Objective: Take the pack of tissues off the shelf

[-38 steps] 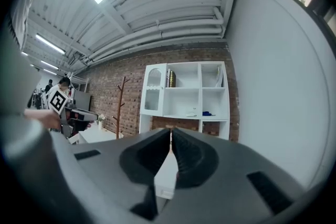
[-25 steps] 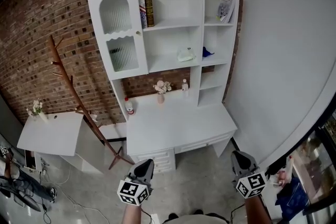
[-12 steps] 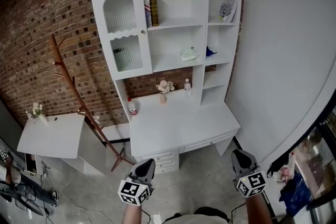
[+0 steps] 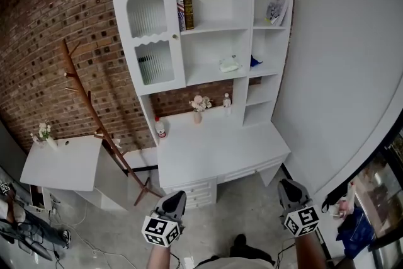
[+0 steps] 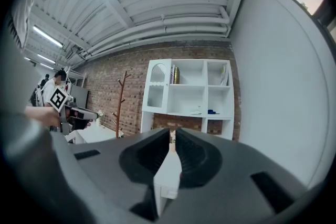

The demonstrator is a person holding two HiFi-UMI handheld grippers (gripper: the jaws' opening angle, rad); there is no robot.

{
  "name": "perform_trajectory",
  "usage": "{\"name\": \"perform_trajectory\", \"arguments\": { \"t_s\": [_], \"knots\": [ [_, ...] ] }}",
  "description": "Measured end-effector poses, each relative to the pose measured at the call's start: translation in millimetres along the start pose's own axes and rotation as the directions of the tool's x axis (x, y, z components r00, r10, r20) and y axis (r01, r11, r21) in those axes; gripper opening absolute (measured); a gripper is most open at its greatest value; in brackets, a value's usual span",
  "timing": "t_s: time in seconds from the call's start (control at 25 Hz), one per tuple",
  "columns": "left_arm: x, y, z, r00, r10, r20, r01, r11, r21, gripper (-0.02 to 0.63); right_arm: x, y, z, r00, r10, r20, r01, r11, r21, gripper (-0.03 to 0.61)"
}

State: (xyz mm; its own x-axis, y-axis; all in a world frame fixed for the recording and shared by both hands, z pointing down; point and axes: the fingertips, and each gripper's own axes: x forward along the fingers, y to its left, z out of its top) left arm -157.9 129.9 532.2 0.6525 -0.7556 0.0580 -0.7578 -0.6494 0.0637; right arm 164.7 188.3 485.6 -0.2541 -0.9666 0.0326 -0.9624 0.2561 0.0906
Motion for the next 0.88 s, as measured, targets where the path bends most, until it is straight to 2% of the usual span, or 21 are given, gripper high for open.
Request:
{"name": "perform_trajectory", "arguments": {
  "t_s": [0.48, 0.88],
  "knots": [
    [38, 13, 0, 1.000, 0.024, -0.003, -0.024, 1.000, -0.006, 0.026, 41, -27, -5, 1.000, 0.017, -0.001, -0.017, 1.000, 0.006, 0.034],
    [103, 27, 9, 0.998, 0.055, -0.008, -0.055, 0.998, -0.010, 0.026, 105, -74, -7, 0.998, 0.063, -0.007, -0.063, 0.998, 0.013, 0.034]
  ]
}}
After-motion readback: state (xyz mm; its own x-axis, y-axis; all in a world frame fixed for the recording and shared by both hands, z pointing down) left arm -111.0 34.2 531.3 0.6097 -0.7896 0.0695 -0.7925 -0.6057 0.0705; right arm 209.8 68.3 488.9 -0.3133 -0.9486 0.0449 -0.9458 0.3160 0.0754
